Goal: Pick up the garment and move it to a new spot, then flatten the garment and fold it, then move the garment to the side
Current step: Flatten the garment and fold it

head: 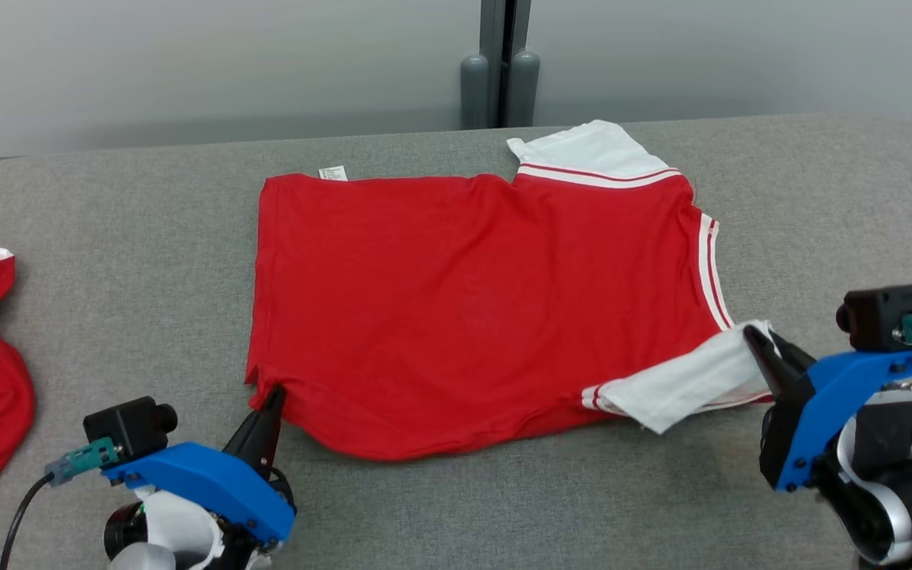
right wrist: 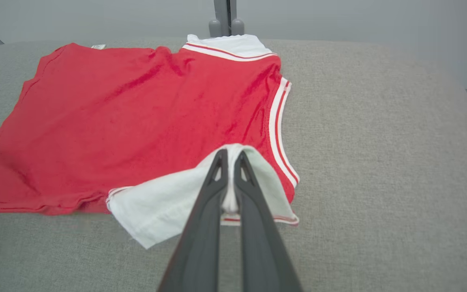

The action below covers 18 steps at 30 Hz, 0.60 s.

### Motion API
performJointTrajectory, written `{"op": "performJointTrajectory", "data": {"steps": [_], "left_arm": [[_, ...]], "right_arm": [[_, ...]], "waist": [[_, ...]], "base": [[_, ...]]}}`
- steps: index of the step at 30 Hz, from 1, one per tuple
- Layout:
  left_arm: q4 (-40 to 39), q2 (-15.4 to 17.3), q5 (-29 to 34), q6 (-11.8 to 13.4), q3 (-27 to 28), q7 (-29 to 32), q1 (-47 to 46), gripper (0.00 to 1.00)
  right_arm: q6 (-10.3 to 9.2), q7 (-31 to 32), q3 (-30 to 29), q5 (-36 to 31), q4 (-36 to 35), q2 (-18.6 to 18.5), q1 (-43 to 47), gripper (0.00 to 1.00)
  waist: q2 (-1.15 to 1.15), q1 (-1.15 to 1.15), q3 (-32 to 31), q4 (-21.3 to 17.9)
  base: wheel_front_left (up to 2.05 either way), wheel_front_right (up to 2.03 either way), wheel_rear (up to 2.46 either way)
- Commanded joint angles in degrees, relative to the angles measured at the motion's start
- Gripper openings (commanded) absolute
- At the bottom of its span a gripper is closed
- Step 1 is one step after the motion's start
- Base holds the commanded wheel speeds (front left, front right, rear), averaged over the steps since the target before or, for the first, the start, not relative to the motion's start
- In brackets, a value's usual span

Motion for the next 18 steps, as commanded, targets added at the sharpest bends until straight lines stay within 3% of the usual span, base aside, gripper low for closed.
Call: {"op": "performJointTrajectory", "data": {"steps": [1,7,18], "left_arm": [[1.5,-0.8,-0.4,-0.8,0.1,0.1,-2.0,0.00],[7.8,-3.0,0.0,-2.3,0.4,-2.6,-6.5,0.00],[17.5,-5.1,3.6,0.1,-0.2,-6.1,-13.9,0.00]], "right_arm": [[0.03,-1.8,0.0,-0.3,1.7,-0.2,-2.9,0.00],[0.03,-7.1,0.3,-1.3,8.0,-0.3,-8.4,0.00],[0.03,-14.8,-0.2,-3.4,16.8,-0.3,-16.9,0.00]], "waist": [[-0.01,-0.01,0.3,0.2],[-0.01,-0.01,1.9,0.5],[-0.01,-0.01,6.0,0.7]], "base": [[0.00,0.00,0.00],[0.00,0.00,0.00],[0.00,0.00,0.00]]}}
